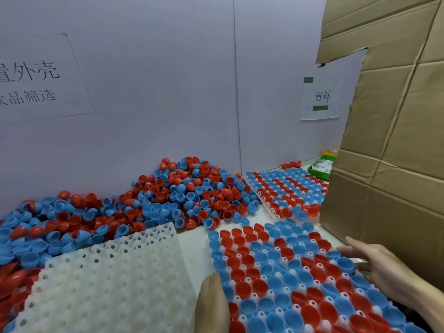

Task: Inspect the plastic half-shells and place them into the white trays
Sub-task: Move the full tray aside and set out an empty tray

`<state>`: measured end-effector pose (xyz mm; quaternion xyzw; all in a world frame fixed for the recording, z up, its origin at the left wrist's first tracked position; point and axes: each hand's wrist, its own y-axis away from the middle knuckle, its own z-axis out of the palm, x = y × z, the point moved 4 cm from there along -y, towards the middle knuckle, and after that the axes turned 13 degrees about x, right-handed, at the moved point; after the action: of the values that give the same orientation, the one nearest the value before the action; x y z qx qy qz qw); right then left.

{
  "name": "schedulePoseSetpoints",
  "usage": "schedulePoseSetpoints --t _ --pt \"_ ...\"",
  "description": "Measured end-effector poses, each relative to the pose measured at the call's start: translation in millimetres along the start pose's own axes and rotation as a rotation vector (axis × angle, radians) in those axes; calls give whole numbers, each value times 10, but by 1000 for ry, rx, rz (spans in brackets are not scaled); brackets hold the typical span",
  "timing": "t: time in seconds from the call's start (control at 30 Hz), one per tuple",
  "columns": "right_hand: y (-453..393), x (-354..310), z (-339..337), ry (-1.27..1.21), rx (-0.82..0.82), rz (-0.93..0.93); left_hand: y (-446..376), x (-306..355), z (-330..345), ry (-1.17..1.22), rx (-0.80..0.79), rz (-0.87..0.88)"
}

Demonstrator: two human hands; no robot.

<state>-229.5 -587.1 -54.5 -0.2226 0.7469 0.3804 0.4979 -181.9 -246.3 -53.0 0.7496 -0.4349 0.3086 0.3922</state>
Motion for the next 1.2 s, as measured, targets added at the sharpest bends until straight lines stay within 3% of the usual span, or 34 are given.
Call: schedulePoseSetpoints --t 0.27,0.37,0.5,0.7,1.2 --pt "79 75 -112 45 7 -14 149 -237 62 -107 -178 186" --pt "93 74 -140 45 14 -16 189 -139 43 -127 -153 223" --pt "96 54 -156 77 44 -29 209 -15 25 -107 -60 165" --pt "174 -26 -122 192 82 -79 183 64 22 -15 -123 146" --pt "245 -105 -81 483 119 -104 237 41 -113 -168 -147 190"
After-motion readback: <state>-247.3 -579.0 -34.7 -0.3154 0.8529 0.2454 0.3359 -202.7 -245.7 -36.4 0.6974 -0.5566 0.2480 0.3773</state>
